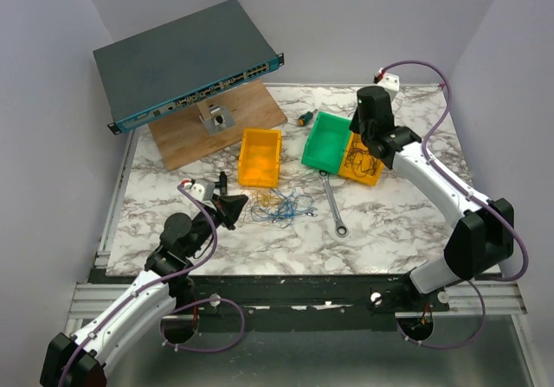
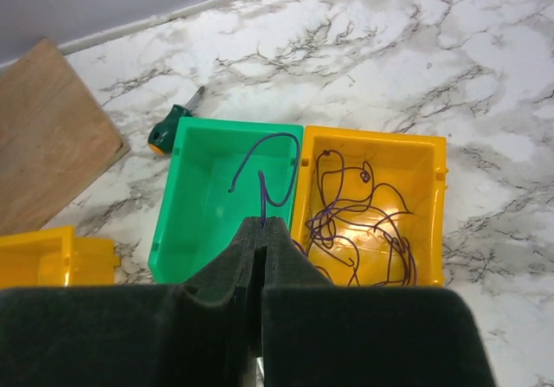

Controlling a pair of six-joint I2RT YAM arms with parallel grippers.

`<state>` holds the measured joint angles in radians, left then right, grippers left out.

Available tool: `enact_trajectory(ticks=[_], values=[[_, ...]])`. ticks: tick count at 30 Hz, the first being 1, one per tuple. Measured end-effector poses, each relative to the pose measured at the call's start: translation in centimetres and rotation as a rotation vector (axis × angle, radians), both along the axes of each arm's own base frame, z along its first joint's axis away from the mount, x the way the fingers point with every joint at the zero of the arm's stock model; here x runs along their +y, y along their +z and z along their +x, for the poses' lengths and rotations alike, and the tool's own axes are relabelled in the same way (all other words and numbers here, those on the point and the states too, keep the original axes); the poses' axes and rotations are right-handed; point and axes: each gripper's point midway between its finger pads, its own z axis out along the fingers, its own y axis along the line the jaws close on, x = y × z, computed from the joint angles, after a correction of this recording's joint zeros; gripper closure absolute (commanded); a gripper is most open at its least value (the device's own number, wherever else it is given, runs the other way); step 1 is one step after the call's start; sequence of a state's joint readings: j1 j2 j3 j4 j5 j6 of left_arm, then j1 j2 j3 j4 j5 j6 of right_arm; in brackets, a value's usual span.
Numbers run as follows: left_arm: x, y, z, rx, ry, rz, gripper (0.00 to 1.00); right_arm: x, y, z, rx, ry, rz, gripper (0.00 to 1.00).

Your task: Untangle the cables

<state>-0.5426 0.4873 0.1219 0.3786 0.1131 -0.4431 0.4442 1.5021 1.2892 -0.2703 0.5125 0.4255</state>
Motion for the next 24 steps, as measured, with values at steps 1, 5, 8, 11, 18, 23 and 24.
enact_trajectory(ticks=[1,5,8,11,18,23,24], values=[[0.0,0.0,0.0,-0.001,-0.002,0.001,1.00,-0.2,-0.2,0.3,0.005,-0.006,-0.001,0.99],[-0.1,-0.1,-0.1,-0.003,-0.010,0.006,1.00,-1.5,-0.5,0.8,0.008,-0.037,0.002,0.99],[-0.1,0.0,-0.1,-0.004,-0.011,0.007,1.00,-2.5,-1.3,0.7,0.003,-0.062,0.009,1.00],[-0.2,-0.1,-0.1,-0.003,-0.013,0.009,1.00,-3.4,-4.1,0.1,0.049,-0.083,-0.012,0.99],[-0.4,-0.5,0.0,0.009,-0.023,0.017,1.00,-4.0,-11.7,-0.9,0.203,-0.111,-0.049,0.99],[-0.5,-0.7,-0.1,0.014,-0.030,0.019,1.00,-4.4,-16.1,-0.4,0.294,-0.129,-0.056,0.99],[-0.5,-0.7,-0.1,0.013,-0.031,0.020,1.00,-4.6,-16.7,-0.2,0.306,-0.135,-0.057,0.99]])
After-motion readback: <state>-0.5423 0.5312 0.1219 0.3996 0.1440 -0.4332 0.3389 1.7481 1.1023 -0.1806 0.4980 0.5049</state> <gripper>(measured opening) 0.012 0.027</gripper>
